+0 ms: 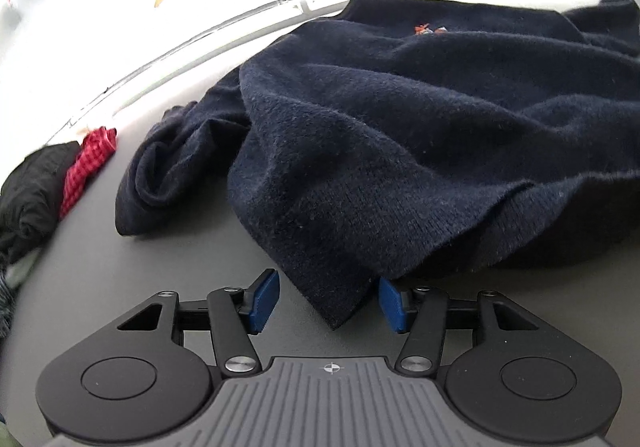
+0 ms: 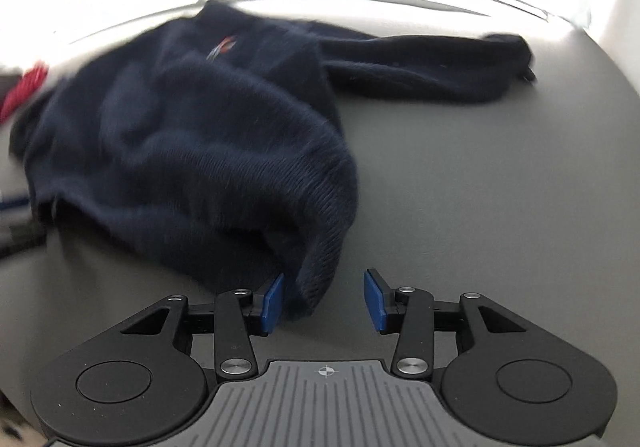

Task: Fold clothes
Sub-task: 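Open both tools and smooth the sweater body flat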

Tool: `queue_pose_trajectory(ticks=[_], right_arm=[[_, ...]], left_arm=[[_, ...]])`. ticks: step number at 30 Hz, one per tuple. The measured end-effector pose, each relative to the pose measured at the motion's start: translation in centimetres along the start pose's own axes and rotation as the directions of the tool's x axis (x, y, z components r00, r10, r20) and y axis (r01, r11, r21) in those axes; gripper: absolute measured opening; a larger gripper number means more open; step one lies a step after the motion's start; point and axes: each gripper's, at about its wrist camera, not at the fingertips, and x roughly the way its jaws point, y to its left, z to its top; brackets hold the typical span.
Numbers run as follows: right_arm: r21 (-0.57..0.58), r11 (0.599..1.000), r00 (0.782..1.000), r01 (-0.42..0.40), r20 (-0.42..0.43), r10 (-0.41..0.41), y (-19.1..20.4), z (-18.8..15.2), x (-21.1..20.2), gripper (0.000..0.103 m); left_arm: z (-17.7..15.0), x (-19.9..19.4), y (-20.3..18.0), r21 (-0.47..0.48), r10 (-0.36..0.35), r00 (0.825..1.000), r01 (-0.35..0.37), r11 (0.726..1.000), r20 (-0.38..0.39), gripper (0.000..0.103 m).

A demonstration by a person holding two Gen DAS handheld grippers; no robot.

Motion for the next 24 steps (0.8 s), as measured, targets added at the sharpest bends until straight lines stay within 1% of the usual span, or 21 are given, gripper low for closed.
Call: queue_pose_trajectory(ticks=[3,6,7,8,9,10,11,12,14,16,17,19,21,22,24], right_arm=[[-0.092,0.991,0.995,0.096,0.038,-0.093,1.4,-0.3,0.4,0.056],[-0.159,0.965,0.977,0.207,0.093,-0.194,2.8,-0.5,0.9,0.055],[-0.167,0.958,0.97,0.232,0.116,-0.214,3.0,-0.6,1.0,0.055],[-0.172,0.953,0.964,0.25,0.134,-0.228,3.2,-0.6,0.9,0.052],[-0.177,0.947,0.958,0.267,0.153,-0.242,3.4,-0.6,0.9,0.049],[-0.188,0.941,0.952,0.283,0.172,-0.252,3.6,-0.6,0.9,0.038],[-0.201,0.934,0.946,0.297,0.192,-0.26,3.8,-0.6,0.8,0.022],[-0.214,0.926,0.94,0.311,0.213,-0.267,4.1,-0.6,0.7,0.015],[-0.213,0.92,0.929,0.329,0.246,-0.276,4.3,-0.5,0.3,0.011],[-0.205,0.916,0.918,0.344,0.277,-0.283,4.5,-0.4,-0.1,0.009],[-0.201,0.914,0.912,0.352,0.293,-0.287,4.5,-0.3,-0.4,0.008],[-0.159,0.932,0.918,0.327,0.289,-0.273,4.1,0.1,-0.8,0.007],[-0.084,0.952,0.923,0.295,0.283,-0.261,3.3,0.5,-1.7,0.007],[-0.06,0.956,0.921,0.287,0.291,-0.258,3.1,0.5,-2.3,0.007],[-0.009,0.967,0.914,0.256,0.327,-0.239,2.7,0.7,-4.6,0.007]], left_arm=[[0.2,0.3,0.5,-0.033,-0.018,1.0,0.018,0.999,-0.008,0.059],[0.6,0.7,1.6,-0.114,-0.053,0.998,0.049,0.992,-0.03,0.055],[0.7,0.7,2.0,-0.141,-0.057,0.998,0.051,0.989,-0.037,0.05],[0.7,0.8,2.2,-0.155,-0.058,0.997,0.05,0.987,-0.05,0.041],[0.9,0.9,2.5,-0.175,-0.059,0.996,0.045,0.984,-0.072,0.038],[1.1,1.0,2.8,-0.203,-0.066,0.994,0.048,0.978,-0.082,0.029],[1.2,1.0,3.2,-0.231,-0.073,0.993,0.051,0.972,-0.091,0.023],[1.3,1.0,3.5,-0.258,-0.081,0.992,0.053,0.965,-0.1,0.019],[1.6,0.8,4.3,-0.306,-0.091,0.99,0.053,0.951,-0.11,0.01],[1.8,0.5,5.1,-0.349,-0.097,0.989,0.052,0.936,-0.113,0.008],[1.8,0.5,5.3,-0.357,-0.099,0.988,0.051,0.933,-0.117,0.007],[1.9,0.3,6.0,-0.386,-0.091,0.987,0.035,0.922,-0.129,0.007],[1.8,-0.4,6.6,-0.402,-0.056,0.99,-0.001,0.916,-0.13,0.006],[1.7,-0.9,6.8,-0.405,-0.033,0.992,-0.02,0.914,-0.123,0.006],[1.8,-2.5,7.1,-0.382,0.015,0.995,-0.051,0.923,-0.097,0.006]])
